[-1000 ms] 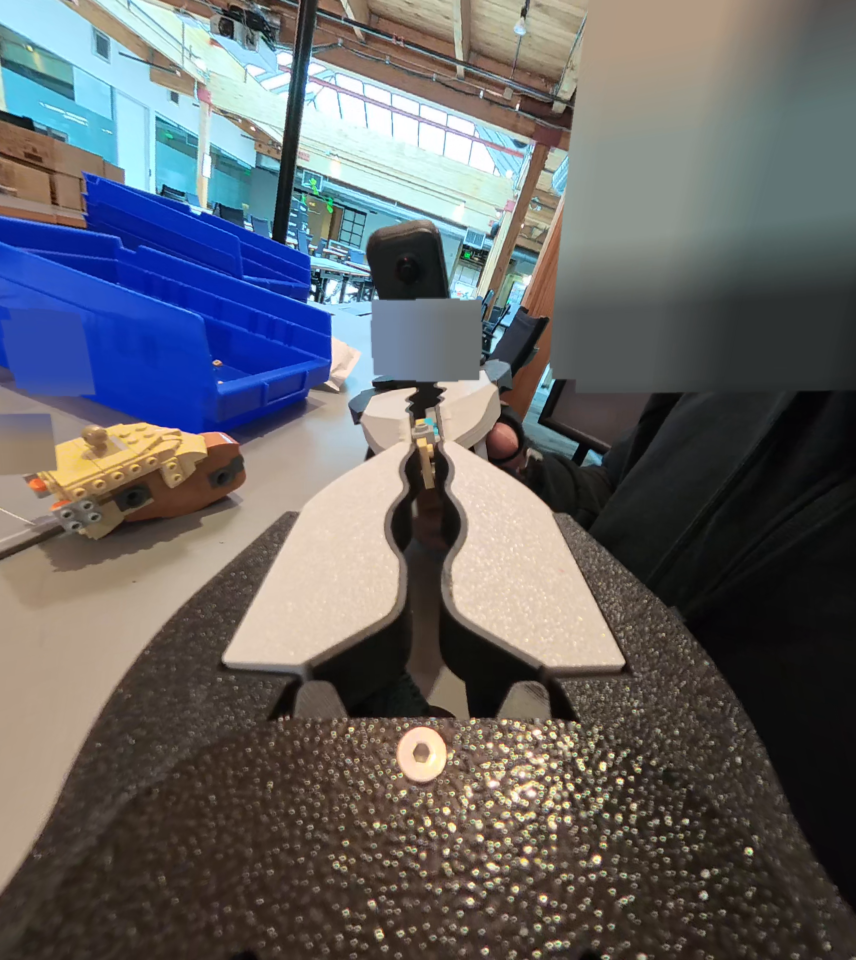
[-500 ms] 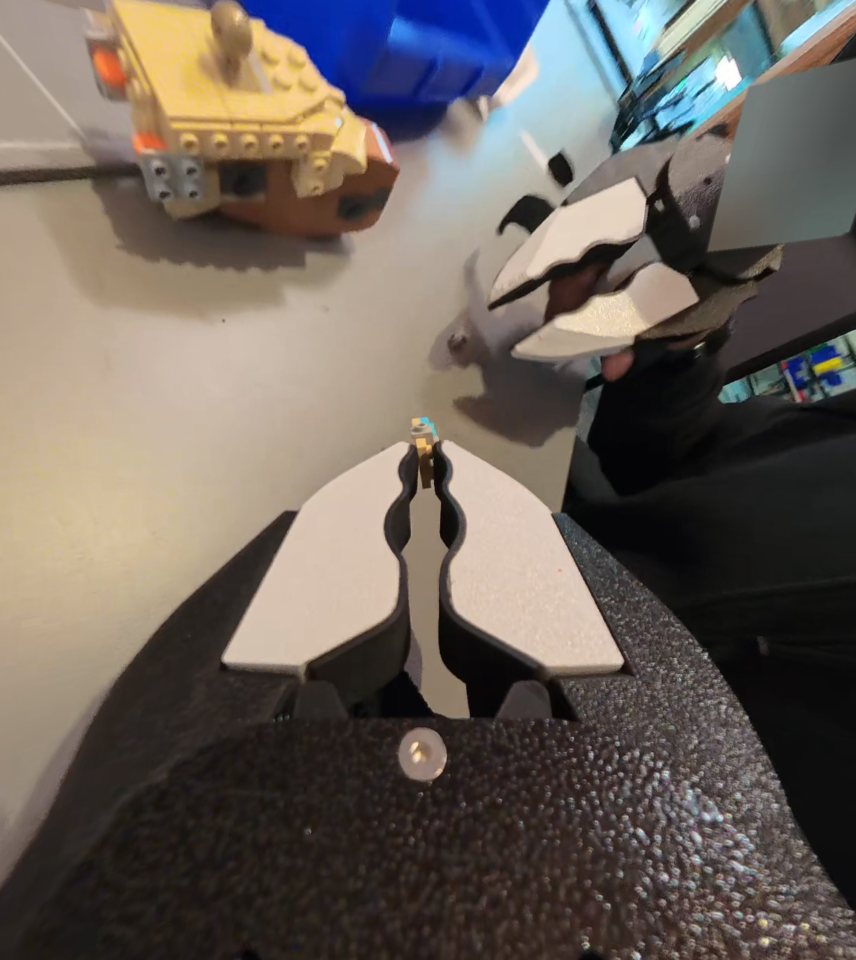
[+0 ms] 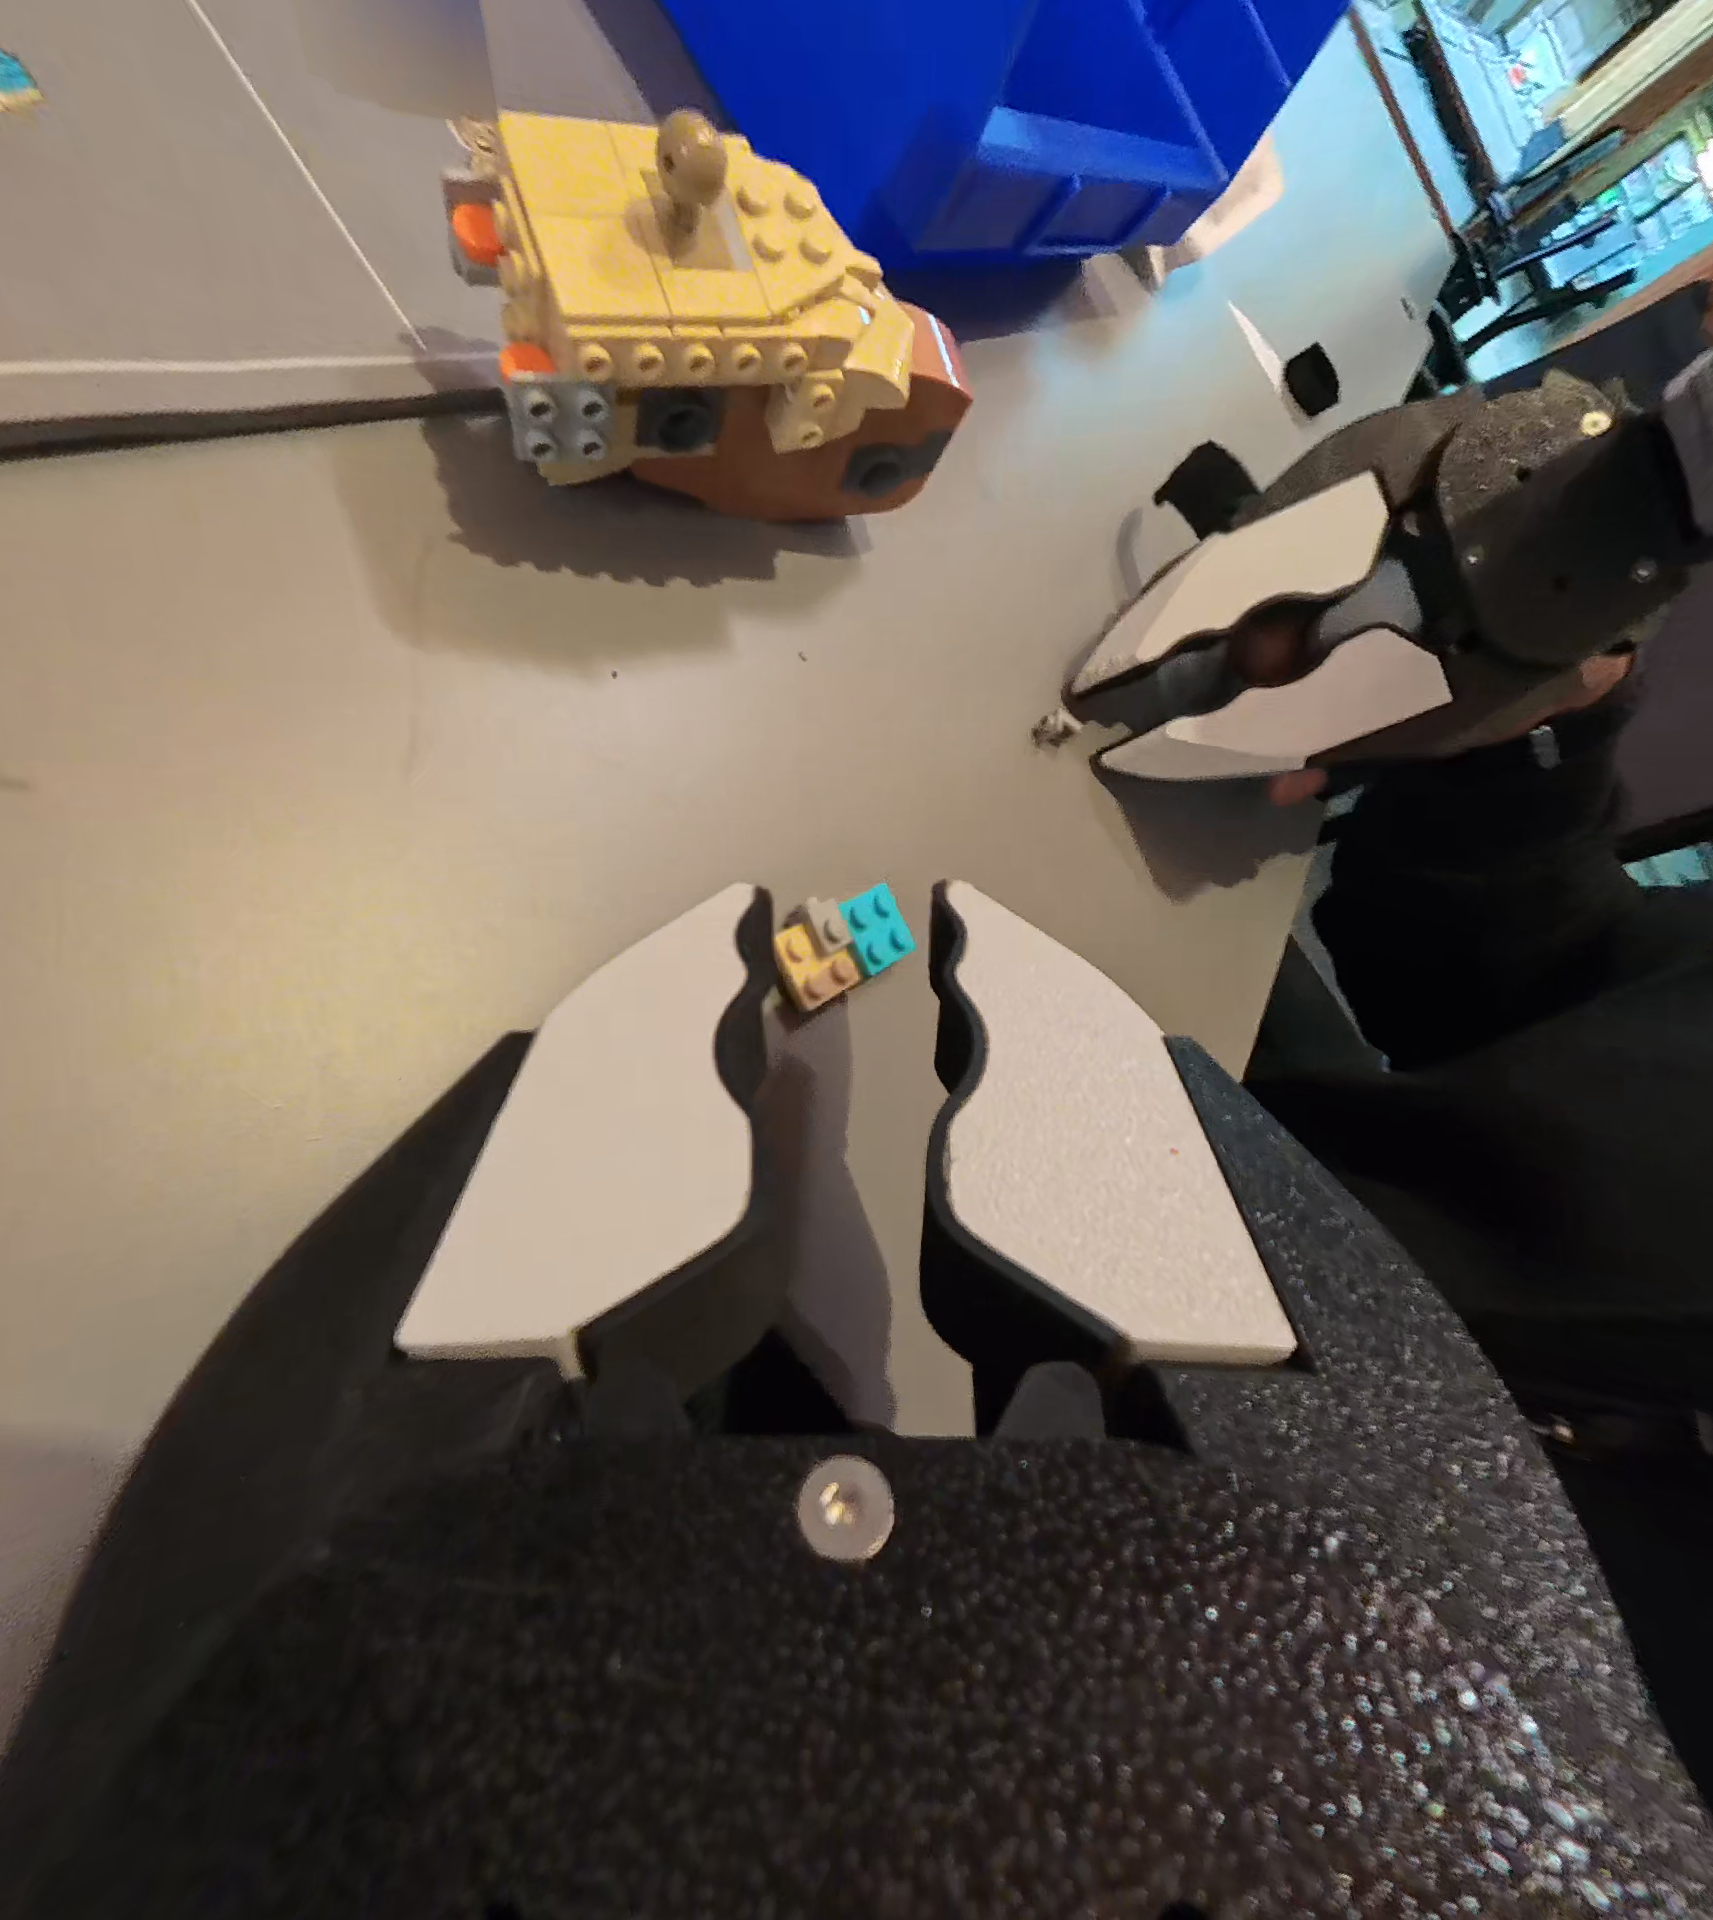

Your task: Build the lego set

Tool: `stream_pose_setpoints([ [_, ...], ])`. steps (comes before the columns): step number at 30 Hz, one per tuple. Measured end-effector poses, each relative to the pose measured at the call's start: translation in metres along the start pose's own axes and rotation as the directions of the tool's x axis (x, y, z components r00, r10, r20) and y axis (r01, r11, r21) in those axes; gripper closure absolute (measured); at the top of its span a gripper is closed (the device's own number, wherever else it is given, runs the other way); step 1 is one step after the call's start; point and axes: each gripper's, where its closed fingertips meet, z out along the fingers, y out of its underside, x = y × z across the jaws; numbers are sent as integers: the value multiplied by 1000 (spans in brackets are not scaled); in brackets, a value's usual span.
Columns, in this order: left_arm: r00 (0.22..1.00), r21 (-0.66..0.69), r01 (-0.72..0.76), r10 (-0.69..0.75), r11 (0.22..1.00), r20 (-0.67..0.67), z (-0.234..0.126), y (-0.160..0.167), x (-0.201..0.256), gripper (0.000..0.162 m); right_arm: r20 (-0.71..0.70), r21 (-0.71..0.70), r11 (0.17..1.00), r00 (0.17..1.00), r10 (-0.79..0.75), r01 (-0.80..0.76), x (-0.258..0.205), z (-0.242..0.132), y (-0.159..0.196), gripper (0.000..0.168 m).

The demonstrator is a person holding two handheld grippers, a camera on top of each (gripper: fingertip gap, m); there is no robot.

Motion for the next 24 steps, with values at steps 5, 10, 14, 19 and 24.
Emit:
stream_pose_setpoints([
  [5, 995, 75, -66, 60, 995, 75, -5, -8, -2, 131, 17, 14, 1000, 1000, -23, 23, -11, 11, -13, 152],
  [10, 990, 122, -114, 102, 986, 101, -9, -8, 7, 131, 12, 14, 1000, 1000, -20, 20, -17, 18, -21, 152],
  [14, 988, 135, -134, 121, 982, 96, -10, -4, 12, 131, 2, 11, 1000, 1000, -14, 14, -17, 20, -23, 152],
  [19, 986, 182, -157, 142, 971, 92, -15, -5, 15, 132, -13, 22, 1000, 1000, -19, 19, -15, 19, -23, 152],
  [24, 986, 205, -162, 148, 965, 81, -18, -5, 18, 132, -20, 50, 998, 999, -25, 26, -13, 18, -25, 151],
])
